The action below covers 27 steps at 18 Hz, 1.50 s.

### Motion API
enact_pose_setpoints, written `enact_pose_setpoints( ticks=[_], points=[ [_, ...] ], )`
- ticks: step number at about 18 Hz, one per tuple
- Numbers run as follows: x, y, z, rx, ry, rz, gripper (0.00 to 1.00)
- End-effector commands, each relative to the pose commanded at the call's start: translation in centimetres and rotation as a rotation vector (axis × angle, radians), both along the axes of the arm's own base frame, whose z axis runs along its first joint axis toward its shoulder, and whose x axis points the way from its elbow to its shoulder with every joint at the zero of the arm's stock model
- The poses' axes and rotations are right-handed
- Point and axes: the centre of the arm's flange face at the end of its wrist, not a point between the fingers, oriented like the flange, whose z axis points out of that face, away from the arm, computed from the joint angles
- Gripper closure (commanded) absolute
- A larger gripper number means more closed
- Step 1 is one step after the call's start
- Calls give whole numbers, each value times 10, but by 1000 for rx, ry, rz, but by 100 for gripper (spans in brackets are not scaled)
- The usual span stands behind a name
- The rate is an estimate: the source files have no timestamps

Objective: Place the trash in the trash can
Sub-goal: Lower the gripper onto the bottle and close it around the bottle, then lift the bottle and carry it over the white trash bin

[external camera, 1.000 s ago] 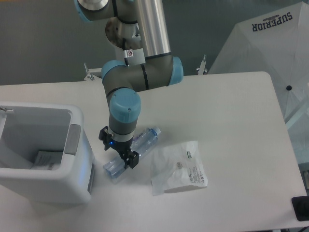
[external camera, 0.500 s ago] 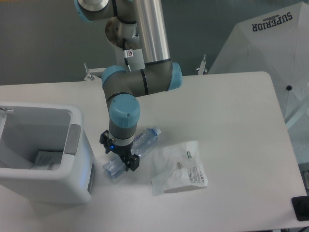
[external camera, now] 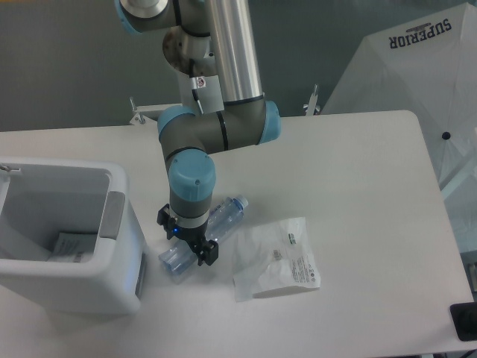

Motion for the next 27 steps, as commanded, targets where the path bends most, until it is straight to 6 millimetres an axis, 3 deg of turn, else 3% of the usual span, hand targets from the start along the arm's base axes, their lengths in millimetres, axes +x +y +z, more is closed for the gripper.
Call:
enact_pose_setpoints(
  ticks=[11, 20, 24, 27],
  points=[
    [-1, 1, 8, 10, 5, 10, 33],
    [-1, 1, 12, 16, 8, 12, 39],
    [-9, 2, 32, 48, 29, 16, 39],
    [-31, -4, 52, 87, 56, 53, 40]
  ],
)
